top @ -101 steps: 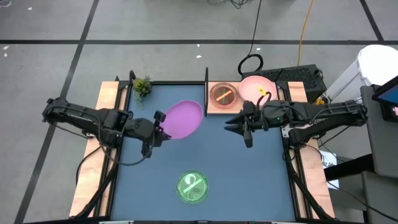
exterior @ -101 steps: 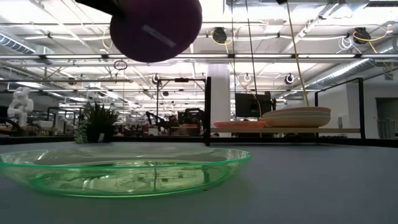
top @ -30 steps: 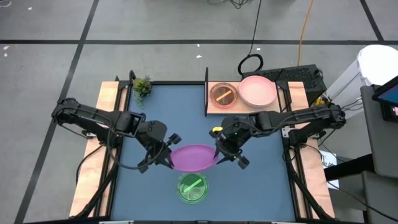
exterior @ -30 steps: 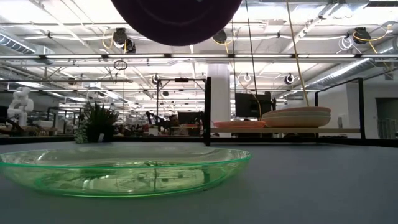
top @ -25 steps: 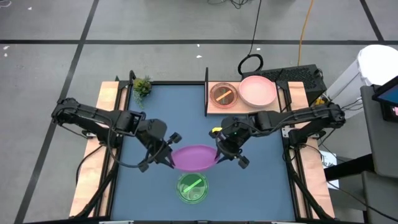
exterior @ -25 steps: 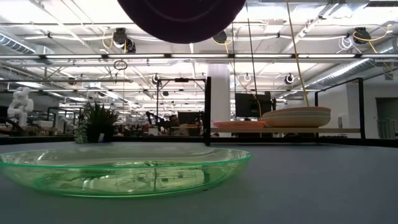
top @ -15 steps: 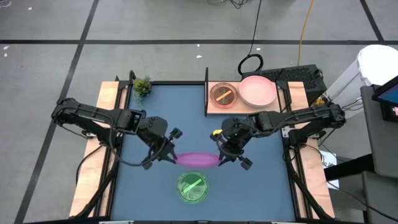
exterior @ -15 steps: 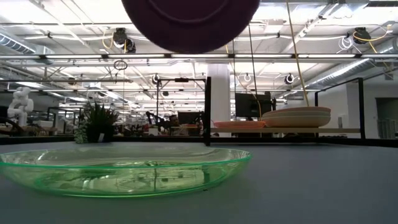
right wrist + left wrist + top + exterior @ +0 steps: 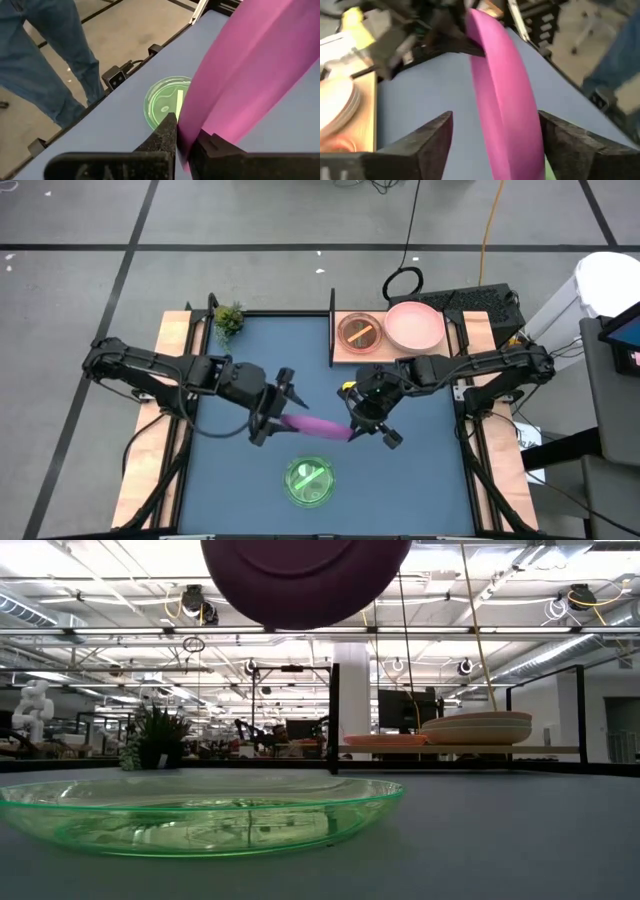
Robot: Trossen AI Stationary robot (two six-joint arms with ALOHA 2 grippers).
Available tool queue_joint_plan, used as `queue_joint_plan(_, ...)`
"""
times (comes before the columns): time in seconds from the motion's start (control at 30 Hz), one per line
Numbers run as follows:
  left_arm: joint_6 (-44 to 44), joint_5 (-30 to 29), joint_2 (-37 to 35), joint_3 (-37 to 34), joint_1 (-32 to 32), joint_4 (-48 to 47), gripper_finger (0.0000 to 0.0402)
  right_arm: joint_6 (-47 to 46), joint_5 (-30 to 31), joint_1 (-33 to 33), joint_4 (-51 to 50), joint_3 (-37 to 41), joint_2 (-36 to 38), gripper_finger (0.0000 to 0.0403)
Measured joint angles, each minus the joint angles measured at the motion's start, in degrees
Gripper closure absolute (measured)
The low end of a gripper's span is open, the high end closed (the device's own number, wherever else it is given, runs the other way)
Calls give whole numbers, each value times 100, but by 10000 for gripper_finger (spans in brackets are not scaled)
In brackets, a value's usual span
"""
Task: Place and stack plates onto a shelf
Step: Stack the purple plate on the light brown plate on the shelf
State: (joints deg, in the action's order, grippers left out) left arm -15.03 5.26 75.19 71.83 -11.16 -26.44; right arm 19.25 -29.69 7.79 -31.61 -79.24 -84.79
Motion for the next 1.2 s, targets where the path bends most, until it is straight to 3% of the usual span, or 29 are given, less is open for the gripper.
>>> queue_joint_plan(0.23, 996, -212, -107, 0, -49, 311, 99, -597, -1, -28, 15, -1, 0, 397)
queue_joint_plan(0.57, 1453, -1282, -416, 4, -89, 251, 98, -864, 312, -184, -237, 1, 353, 397)
queue_joint_plan(1.2, 2694, -2511, -856, 4, -53, 804, 98, -2825, 1641, -315, -1471, -1, 1349, 397)
